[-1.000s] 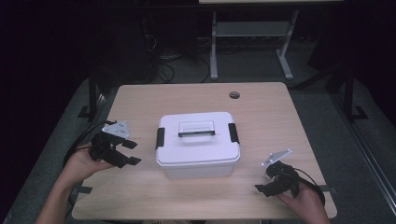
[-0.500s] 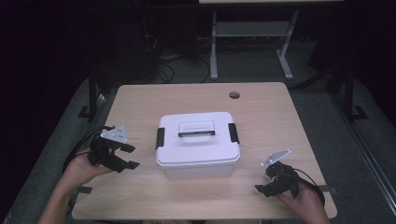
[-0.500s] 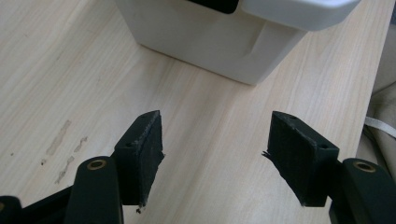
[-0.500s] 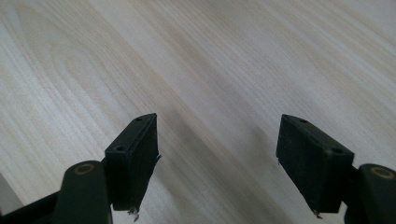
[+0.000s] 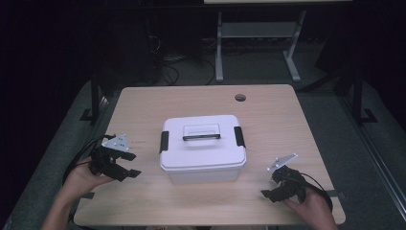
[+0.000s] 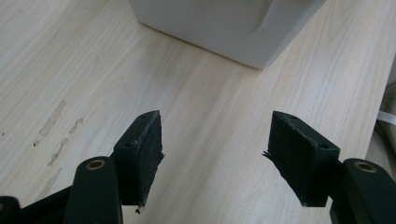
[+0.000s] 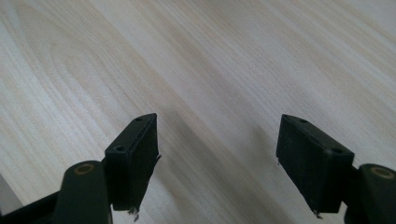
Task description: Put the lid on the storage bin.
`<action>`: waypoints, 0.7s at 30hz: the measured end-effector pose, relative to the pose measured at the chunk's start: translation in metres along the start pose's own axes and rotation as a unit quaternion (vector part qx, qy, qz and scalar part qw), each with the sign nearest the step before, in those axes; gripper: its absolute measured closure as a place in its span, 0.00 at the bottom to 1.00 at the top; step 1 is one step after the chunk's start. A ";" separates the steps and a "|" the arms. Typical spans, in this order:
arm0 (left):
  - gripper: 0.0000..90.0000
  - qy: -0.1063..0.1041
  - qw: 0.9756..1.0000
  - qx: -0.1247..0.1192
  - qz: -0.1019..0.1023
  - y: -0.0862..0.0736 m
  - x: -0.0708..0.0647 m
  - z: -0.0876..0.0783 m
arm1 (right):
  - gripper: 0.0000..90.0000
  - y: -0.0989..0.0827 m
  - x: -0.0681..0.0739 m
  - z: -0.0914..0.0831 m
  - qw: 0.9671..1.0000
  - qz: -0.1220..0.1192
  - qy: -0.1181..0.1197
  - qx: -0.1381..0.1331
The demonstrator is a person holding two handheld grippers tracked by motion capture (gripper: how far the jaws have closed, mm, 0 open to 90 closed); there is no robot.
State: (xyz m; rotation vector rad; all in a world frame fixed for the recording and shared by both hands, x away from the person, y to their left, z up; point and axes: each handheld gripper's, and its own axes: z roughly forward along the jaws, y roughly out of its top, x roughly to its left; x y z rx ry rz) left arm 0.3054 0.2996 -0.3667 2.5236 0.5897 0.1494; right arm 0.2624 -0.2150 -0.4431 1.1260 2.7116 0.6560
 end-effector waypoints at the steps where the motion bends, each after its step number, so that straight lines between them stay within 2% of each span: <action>1: 0.38 0.001 1.000 0.001 -0.001 -0.001 0.000 0.000 | 0.32 0.000 0.000 0.000 1.000 0.000 0.000 0.000; 21: 0.38 0.009 1.000 0.007 -0.014 -0.021 -0.004 0.009 | 0.32 0.001 0.000 0.002 1.000 -0.004 0.001 0.003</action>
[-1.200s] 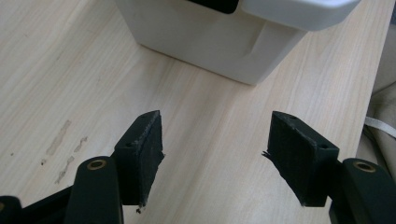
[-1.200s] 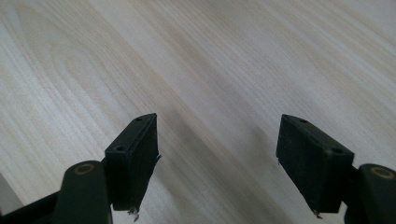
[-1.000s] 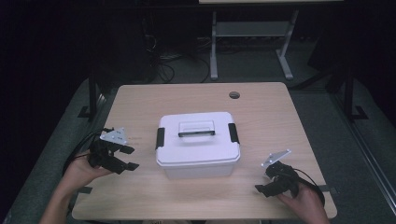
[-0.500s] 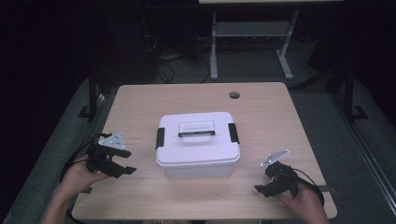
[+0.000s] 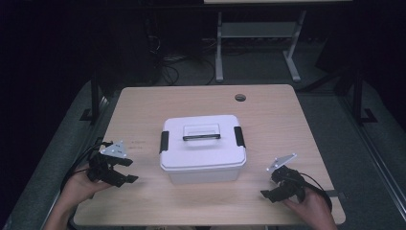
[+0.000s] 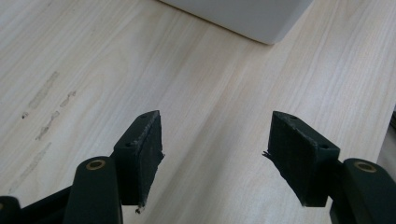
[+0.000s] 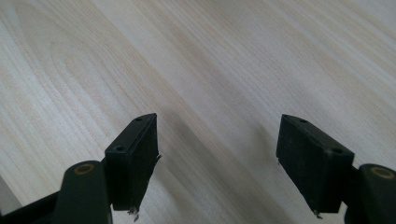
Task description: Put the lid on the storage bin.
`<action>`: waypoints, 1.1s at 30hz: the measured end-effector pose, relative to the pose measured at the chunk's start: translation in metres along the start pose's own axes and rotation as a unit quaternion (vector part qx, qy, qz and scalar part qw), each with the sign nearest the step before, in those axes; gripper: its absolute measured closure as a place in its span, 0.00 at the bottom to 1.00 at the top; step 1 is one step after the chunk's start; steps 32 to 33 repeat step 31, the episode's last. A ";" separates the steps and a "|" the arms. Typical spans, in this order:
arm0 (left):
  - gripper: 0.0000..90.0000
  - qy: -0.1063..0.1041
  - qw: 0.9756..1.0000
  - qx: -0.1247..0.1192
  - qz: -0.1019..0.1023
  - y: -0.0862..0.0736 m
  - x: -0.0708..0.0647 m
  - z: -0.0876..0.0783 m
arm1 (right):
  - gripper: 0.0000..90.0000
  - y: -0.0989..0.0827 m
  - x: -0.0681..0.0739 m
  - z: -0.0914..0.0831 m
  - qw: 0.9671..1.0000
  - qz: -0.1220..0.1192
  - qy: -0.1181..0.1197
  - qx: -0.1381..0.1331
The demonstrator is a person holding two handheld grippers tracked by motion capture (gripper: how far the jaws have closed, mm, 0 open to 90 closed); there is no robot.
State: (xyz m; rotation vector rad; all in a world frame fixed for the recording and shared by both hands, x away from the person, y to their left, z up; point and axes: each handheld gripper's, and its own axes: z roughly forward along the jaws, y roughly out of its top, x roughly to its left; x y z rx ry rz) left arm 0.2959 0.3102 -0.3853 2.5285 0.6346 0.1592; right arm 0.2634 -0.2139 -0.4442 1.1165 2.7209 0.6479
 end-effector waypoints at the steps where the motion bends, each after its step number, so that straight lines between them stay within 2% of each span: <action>1: 0.38 0.001 1.000 -0.001 -0.001 -0.001 0.000 0.000 | 0.32 0.000 0.000 0.000 1.000 0.000 0.000 0.000; 28: 0.37 0.014 1.000 -0.004 -0.022 -0.035 -0.004 0.006 | 0.32 -0.001 0.002 0.001 1.000 -0.003 0.000 0.001; 33: 0.37 0.014 1.000 -0.005 -0.025 -0.038 -0.004 0.005 | 0.32 -0.001 0.002 0.002 1.000 -0.002 0.001 0.001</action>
